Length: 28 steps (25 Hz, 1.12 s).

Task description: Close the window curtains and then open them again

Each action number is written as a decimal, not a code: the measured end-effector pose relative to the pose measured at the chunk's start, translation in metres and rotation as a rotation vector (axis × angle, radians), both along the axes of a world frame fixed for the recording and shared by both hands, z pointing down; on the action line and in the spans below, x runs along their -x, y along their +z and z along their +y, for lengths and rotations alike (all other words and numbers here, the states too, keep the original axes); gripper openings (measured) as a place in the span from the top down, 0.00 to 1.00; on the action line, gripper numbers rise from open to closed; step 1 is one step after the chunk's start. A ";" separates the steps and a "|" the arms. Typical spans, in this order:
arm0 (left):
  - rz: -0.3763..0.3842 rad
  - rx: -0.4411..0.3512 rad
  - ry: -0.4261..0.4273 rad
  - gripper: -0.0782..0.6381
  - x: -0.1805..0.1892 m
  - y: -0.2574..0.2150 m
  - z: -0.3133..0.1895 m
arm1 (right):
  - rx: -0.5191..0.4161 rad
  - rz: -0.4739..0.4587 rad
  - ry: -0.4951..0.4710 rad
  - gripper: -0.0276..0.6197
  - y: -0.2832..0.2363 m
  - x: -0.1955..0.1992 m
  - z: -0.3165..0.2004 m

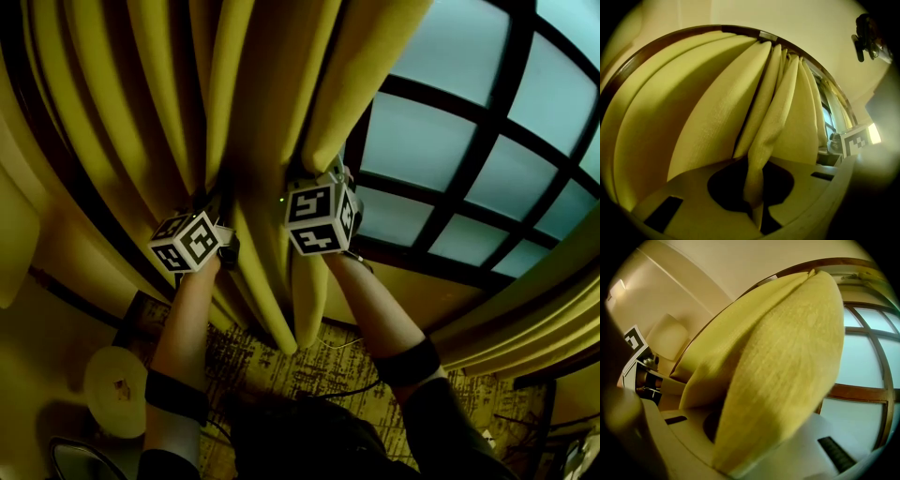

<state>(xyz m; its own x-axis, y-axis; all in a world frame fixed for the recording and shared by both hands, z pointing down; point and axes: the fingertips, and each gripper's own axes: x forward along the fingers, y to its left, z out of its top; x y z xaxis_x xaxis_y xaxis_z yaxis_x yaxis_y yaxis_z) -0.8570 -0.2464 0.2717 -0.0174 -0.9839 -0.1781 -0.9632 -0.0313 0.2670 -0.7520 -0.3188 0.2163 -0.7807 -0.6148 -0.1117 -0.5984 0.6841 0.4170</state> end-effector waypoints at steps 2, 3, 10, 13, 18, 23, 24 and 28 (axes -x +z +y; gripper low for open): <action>-0.004 -0.009 0.016 0.89 0.009 -0.002 0.001 | -0.008 -0.001 0.011 0.90 -0.002 0.009 0.002; -0.006 -0.014 0.024 0.89 0.013 -0.004 0.002 | -0.011 -0.004 0.017 0.90 -0.004 0.014 0.003; 0.017 -0.020 0.092 0.89 0.058 -0.004 0.014 | -0.011 0.004 0.069 0.90 -0.006 0.064 0.019; 0.015 -0.019 0.103 0.89 0.082 -0.004 0.021 | -0.010 0.005 0.077 0.90 -0.007 0.089 0.029; 0.026 -0.021 0.107 0.89 0.121 -0.003 0.032 | -0.007 0.017 0.075 0.90 -0.005 0.127 0.041; 0.044 -0.018 0.091 0.89 0.167 0.002 0.043 | -0.004 0.037 0.057 0.89 0.001 0.173 0.052; 0.051 -0.016 0.085 0.89 0.178 0.004 0.046 | -0.002 0.041 0.052 0.90 0.002 0.185 0.055; 0.061 -0.015 0.061 0.89 0.221 0.006 0.059 | -0.007 0.054 0.025 0.89 0.004 0.231 0.068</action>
<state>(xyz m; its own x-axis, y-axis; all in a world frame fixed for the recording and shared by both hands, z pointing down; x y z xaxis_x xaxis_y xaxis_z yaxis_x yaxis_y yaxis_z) -1.0782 -0.1870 0.2778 0.0316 -0.9806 -0.1936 -0.9413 -0.0944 0.3241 -0.9829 -0.2504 0.2202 -0.7701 -0.6337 -0.0736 -0.5917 0.6663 0.4538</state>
